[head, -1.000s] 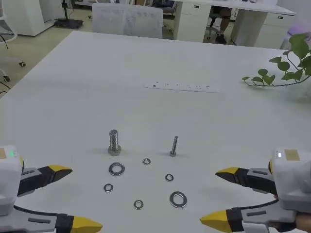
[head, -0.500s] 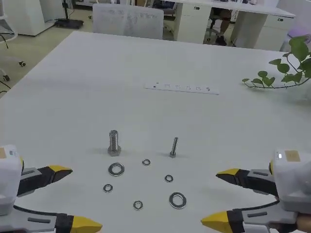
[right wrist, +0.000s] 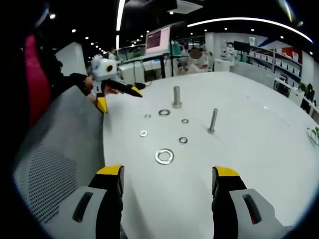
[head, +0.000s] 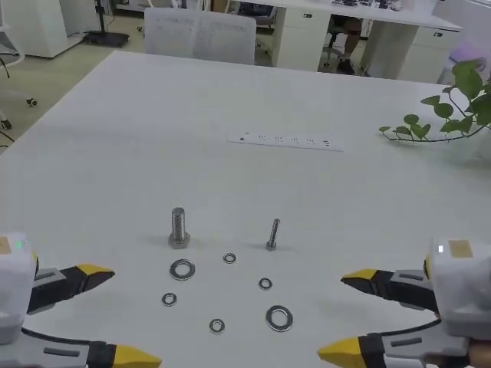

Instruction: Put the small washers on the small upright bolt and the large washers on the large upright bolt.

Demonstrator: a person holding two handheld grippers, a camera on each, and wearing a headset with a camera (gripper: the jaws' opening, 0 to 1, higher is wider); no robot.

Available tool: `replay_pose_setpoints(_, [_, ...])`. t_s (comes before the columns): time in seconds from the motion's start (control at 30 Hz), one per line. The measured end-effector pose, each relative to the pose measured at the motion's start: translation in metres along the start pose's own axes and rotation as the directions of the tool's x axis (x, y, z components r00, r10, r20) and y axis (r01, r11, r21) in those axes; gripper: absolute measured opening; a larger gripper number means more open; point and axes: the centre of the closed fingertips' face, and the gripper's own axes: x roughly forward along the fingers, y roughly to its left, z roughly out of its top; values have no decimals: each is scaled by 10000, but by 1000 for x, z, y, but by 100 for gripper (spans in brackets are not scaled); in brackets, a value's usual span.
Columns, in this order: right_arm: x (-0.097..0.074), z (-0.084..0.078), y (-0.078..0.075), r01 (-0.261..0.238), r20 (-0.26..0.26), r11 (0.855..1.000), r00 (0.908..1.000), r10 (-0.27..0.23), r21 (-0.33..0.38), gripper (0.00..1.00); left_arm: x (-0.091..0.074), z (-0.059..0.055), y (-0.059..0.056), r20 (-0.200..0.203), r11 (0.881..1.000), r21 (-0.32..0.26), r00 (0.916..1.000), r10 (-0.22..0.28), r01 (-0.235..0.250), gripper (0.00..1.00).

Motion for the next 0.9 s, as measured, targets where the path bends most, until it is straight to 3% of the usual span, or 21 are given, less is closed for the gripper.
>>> replay_pose_setpoints(0.9, [-1,-5,-3,-82,-316,9998,9995,76,-189,72,-2,-1,0,-27,9998,-19,9998,172,-172,89])
